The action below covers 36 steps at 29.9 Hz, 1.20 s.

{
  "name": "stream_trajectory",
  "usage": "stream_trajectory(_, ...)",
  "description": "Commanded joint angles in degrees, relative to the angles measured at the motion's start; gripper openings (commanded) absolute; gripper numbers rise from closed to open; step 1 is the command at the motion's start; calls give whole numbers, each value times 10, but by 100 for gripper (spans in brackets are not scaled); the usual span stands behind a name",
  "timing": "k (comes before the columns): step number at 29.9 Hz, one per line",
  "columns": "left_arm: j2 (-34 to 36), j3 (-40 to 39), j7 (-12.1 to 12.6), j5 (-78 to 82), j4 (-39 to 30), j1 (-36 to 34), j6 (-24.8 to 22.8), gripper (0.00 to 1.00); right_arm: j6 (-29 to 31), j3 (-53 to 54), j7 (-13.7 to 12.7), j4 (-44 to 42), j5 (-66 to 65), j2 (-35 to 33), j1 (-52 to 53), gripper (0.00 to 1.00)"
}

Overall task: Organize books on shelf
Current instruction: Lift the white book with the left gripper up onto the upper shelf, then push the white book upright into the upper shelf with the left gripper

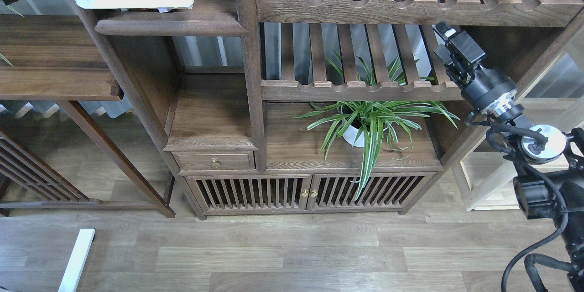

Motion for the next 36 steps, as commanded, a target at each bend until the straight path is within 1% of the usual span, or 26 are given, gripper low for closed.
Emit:
stream_trajectory(1,-4,0,-7,1,8,-4,0,0,0,-6,0,0,1,1,1,95)
stream_trajectory(8,-8,6,-48,4,21,-4,0,0,2,-11,0,2,1,1,1,95)
stream_trajectory(11,-18,10,-70,8,44,-9,0,0,2,-12,-1,3,0,7,2,95)
stream_trajectory(15,-40,15,-78,21,87,-20,0,0,2,-12,-1,3,0,8,5,95)
stream_trajectory(18,-54,25,-97,23,120,-38,0,0,2,-12,-1,3,0,8,11,95)
stream_trajectory(23,-87,73,-123,28,174,-94,0,0,2,-12,-1,3,0,8,11,95)
stream_trajectory(27,-107,96,-143,28,205,-124,0,0,5,-12,-1,3,0,9,10,95)
stream_trajectory(29,-117,105,-154,28,210,-130,0,0,5,-12,-1,3,0,9,11,95)
stream_trajectory(33,-123,130,-166,28,210,-133,36,0,6,-10,0,3,1,9,11,95)
stream_trajectory(36,-130,132,-184,28,215,-133,57,0,6,-10,0,4,1,9,11,95)
